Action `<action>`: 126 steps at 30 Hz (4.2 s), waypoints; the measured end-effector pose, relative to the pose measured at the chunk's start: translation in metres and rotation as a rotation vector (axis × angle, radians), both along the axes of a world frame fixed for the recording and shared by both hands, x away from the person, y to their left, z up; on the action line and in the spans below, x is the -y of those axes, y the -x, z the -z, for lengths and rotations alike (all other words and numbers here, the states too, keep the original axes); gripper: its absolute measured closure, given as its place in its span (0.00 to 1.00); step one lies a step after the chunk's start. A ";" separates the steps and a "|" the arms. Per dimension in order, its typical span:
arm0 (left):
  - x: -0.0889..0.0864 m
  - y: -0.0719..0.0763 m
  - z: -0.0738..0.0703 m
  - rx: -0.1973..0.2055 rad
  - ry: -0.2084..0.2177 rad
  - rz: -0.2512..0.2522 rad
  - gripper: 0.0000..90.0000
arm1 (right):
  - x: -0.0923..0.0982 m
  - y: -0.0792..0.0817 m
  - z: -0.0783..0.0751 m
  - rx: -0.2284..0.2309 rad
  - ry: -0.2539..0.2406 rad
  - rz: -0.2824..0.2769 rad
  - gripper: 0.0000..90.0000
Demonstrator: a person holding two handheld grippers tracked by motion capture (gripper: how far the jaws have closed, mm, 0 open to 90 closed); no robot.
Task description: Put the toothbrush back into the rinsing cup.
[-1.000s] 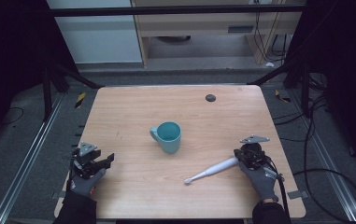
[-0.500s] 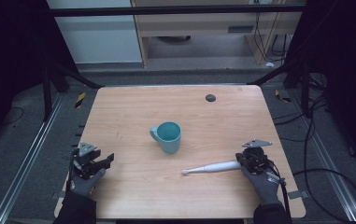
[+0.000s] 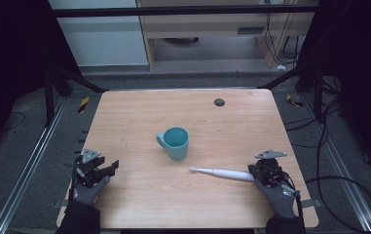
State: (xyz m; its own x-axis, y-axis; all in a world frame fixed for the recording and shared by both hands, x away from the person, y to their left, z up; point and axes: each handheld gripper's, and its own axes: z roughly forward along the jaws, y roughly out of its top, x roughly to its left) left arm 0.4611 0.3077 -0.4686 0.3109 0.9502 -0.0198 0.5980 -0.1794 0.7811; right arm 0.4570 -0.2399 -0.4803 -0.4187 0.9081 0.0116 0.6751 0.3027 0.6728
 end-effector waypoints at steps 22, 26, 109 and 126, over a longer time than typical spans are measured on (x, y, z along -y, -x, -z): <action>0.000 0.000 0.000 0.000 -0.002 0.001 0.43 | -0.001 0.035 -0.001 -0.011 -0.013 -0.049 0.97; 0.000 0.000 0.000 0.000 -0.002 0.000 0.43 | -0.005 0.040 -0.001 -0.020 -0.022 -0.059 0.97; 0.004 -0.002 0.000 -0.003 -0.016 0.022 0.41 | -0.081 -0.018 -0.038 -0.181 0.100 -0.139 0.52; 0.004 -0.002 0.001 -0.013 -0.020 0.026 0.41 | -0.081 -0.028 -0.020 -0.281 0.144 -0.114 0.60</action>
State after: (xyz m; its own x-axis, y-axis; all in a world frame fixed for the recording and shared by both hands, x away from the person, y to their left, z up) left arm 0.4635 0.3039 -0.4701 0.3354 0.9420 -0.0055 0.6033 -0.2104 0.7693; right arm 0.4847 -0.1593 -0.4604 -0.5163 0.8562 0.0160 0.7845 0.4655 0.4097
